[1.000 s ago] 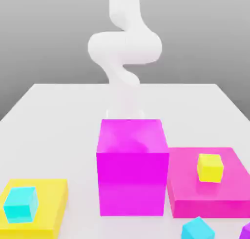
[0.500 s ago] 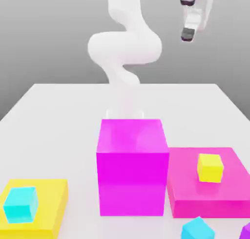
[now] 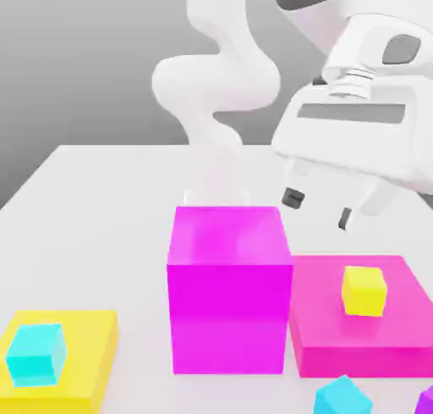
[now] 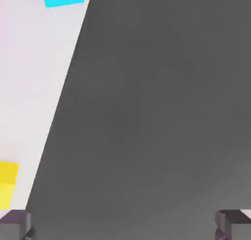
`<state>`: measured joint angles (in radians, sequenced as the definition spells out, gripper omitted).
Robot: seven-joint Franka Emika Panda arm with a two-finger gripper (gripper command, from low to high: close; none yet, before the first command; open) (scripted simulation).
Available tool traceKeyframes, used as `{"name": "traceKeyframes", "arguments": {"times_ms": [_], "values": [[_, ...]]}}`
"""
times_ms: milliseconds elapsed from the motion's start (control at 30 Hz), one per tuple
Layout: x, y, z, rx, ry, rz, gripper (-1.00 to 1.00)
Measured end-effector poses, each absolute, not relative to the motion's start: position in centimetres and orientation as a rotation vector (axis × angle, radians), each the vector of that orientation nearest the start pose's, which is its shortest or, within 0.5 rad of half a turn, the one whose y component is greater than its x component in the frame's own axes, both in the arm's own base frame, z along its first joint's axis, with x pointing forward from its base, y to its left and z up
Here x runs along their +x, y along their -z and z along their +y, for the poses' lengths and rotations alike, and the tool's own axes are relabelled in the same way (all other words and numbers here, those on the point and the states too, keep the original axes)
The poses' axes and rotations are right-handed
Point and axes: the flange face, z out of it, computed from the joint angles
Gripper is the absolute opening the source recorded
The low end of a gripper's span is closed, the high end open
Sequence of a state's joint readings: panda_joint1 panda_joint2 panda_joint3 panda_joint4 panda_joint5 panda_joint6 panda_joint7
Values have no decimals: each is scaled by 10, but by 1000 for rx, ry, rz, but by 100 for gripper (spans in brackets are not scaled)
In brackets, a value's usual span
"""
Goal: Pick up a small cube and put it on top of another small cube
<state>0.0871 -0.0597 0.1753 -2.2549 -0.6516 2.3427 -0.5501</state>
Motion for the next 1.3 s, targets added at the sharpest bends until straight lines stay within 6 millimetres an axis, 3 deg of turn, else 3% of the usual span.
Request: {"name": "traceKeyframes", "arguments": {"times_ms": [333, 633, 1000, 1233, 1300], "values": [[522, -321, 127, 1837, 140, 2045, 0], [519, -259, 132, 1492, 224, 2486, 0], [510, -211, 148, 939, 153, 2922, 0], [505, -197, 163, 520, 26, 3092, 0], [505, -180, 165, 463, 7, 3104, 0]]}}
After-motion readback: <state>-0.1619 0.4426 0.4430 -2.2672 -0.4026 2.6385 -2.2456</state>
